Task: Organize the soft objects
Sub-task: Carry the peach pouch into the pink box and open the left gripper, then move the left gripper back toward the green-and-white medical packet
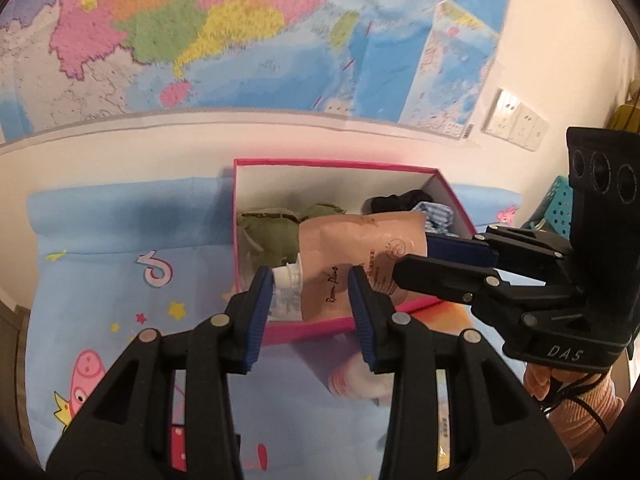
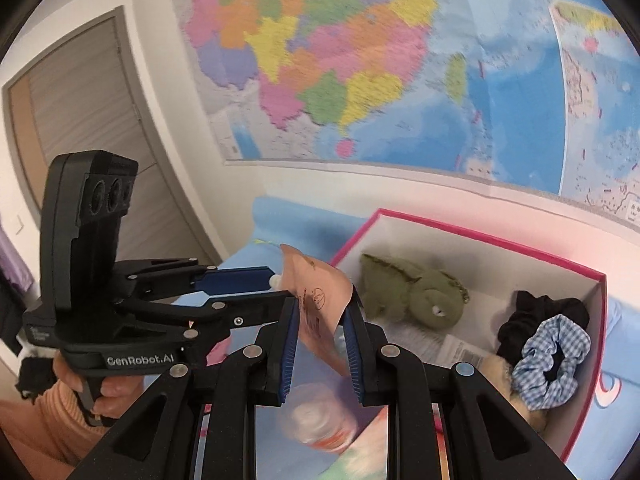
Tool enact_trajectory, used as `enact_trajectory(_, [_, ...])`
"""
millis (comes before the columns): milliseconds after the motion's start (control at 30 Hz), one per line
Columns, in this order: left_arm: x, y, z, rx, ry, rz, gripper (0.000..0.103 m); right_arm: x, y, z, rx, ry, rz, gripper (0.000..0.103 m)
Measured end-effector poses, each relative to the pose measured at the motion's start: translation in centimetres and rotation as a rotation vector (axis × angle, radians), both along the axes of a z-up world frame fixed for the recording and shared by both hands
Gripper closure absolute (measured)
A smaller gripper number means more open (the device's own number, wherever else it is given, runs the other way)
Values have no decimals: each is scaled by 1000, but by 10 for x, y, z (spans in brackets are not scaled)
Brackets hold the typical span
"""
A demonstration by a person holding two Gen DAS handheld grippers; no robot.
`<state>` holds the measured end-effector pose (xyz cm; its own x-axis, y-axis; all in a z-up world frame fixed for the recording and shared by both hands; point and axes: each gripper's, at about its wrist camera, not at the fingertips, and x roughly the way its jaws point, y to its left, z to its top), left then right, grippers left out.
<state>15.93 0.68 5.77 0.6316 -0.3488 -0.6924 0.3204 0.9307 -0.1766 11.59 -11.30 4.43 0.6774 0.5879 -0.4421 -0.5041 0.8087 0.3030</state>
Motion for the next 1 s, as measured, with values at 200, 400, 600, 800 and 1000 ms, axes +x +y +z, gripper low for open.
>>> enact_trajectory(200, [23, -3, -19, 13, 57, 14, 63, 33, -2, -21, -6, 72, -27, 80])
enact_trajectory(400, [33, -1, -27, 2, 84, 25, 63, 59, 2, -47, -5, 182, -21, 78])
enact_trajectory(600, [24, 4, -20, -2, 50, 44, 63, 56, -1, -59, -47, 198, -58, 73])
enact_trajectory(800, [-6, 4, -10, 8, -27, 33, 62, 29, -17, -50, -28, 153, -76, 72])
enact_trajectory(1000, [-46, -5, -4, 57, -105, 5, 51, -13, -29, -38, 1, 85, -56, 66])
